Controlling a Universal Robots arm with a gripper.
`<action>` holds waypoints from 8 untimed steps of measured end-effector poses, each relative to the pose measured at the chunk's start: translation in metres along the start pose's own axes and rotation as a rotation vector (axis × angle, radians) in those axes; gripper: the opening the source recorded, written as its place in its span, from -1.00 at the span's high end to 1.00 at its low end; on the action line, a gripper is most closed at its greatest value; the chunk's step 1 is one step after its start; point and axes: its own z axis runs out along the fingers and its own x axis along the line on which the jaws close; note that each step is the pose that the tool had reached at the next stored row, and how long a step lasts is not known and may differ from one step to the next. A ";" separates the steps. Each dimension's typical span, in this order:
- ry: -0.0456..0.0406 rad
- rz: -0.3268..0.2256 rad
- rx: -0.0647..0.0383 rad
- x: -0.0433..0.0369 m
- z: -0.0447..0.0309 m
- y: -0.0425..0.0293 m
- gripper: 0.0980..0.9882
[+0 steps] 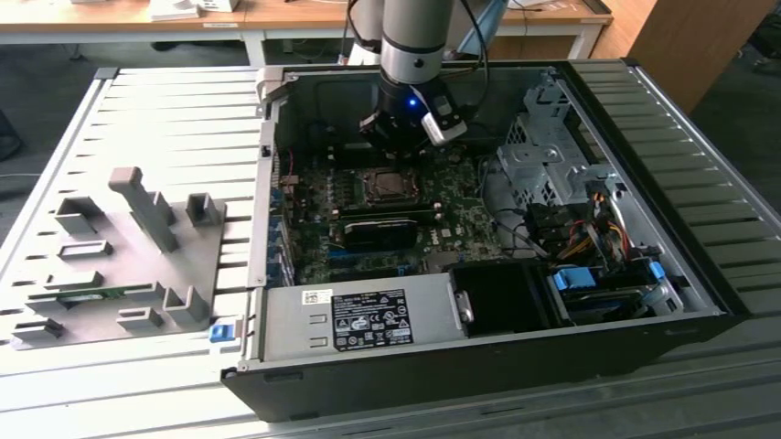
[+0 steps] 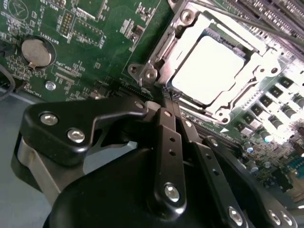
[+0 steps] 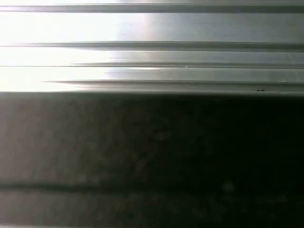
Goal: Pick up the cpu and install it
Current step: 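Install the first cpu locking lever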
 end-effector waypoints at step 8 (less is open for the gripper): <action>-0.0016 0.000 -0.003 -0.0002 -0.0164 0.0020 0.98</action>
